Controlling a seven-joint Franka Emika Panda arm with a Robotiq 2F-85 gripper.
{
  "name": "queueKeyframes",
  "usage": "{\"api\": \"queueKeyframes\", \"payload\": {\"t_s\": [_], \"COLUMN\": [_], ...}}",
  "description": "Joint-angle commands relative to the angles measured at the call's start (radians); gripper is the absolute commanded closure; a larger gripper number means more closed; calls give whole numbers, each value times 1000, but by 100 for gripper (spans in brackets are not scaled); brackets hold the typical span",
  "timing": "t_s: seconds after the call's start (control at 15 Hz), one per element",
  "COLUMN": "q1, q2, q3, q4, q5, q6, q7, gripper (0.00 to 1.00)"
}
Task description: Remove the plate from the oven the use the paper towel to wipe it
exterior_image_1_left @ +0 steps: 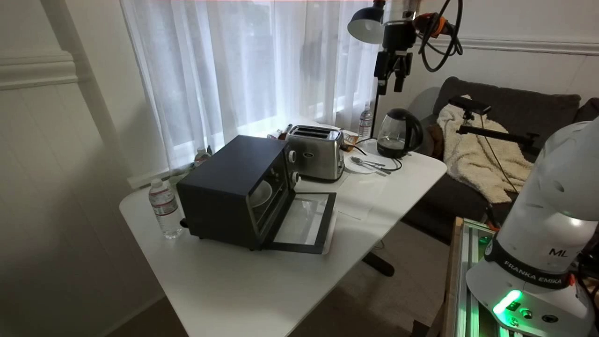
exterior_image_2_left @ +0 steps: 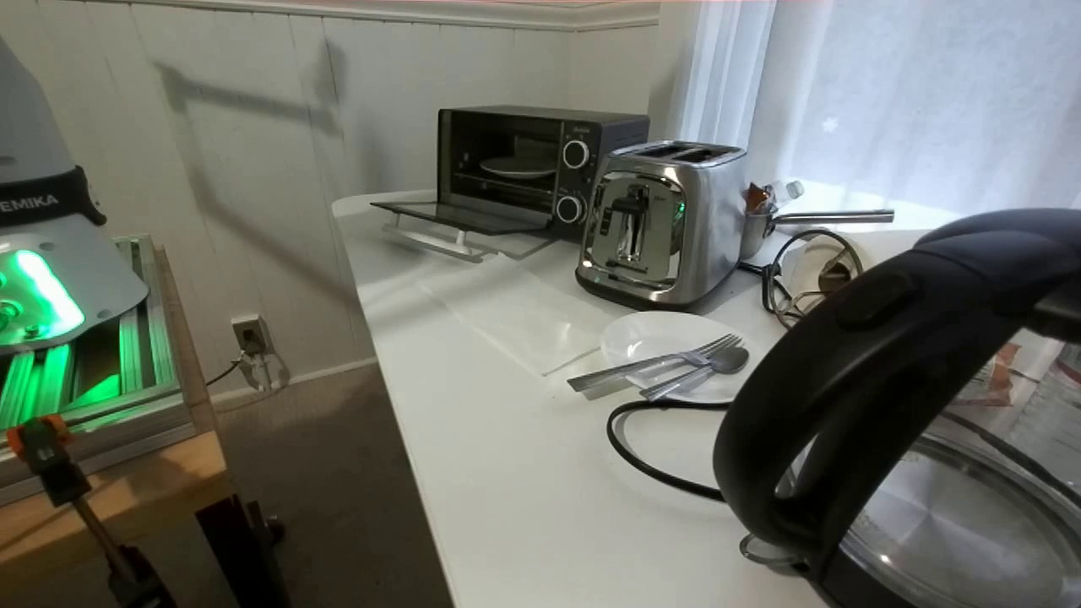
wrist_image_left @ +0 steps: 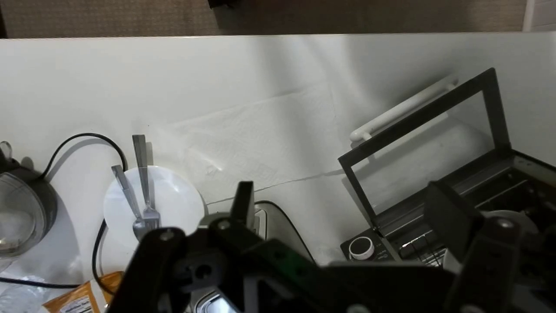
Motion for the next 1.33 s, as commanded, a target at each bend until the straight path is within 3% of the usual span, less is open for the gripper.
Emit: {"api": "queueKeyframes", "payload": {"t_s": [0.0, 0.4, 0.67, 1.0, 1.27], "q1": [26, 70, 83, 94, 82], "q2": [-1, 38, 83, 182, 308], "q3": [-7, -34, -71, -108, -98], "q4": [-27, -124, -195, -233, -212], "q5": [29, 195, 335, 593, 830], "q6": [-4, -1, 48, 132, 186], "q7": [-47, -155, -308, -519, -637], "gripper": [0, 0, 0, 0, 0]}}
